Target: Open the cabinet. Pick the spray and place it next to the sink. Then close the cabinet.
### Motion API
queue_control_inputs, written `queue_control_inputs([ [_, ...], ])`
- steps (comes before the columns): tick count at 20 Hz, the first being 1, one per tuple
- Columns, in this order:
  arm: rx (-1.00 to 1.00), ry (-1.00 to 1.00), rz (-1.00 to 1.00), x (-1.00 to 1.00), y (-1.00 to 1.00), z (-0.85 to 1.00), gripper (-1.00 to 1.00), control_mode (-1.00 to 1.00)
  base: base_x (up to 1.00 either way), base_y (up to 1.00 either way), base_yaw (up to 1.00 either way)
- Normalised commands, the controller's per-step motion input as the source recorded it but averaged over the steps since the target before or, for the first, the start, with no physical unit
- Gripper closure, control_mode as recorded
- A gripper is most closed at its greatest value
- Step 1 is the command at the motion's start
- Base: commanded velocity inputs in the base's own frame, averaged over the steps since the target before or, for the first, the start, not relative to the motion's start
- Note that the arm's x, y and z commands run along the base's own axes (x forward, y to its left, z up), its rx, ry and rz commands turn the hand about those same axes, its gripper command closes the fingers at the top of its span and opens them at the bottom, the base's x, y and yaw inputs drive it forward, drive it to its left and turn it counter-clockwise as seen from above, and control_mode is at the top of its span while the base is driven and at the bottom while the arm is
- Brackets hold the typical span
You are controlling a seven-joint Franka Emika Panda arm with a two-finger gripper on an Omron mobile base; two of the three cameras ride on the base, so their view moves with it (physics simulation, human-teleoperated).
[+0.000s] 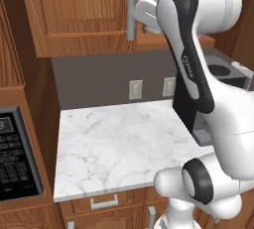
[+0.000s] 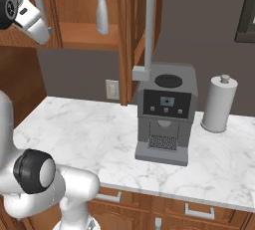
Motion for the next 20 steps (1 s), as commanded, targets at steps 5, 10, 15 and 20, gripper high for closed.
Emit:
queue_control_inputs([
  [5, -0.03, -0.15, 0.18, 0.55, 0.02, 0.00, -1.00, -1.00, 0.00, 0.00, 0.00],
  [10, -0.05, -0.18, 0.17, 0.53, 0.08, -0.04, -1.00, -1.00, 0.00, 0.00, 0.00],
  [15, -0.05, -0.10, 0.10, 0.54, 0.29, -0.05, -1.00, -1.00, 0.00, 0.00, 0.00],
  [20, -0.05, -0.02, 0.02, 0.53, 0.19, 0.00, -1.00, -1.00, 0.00, 0.00, 0.00],
])
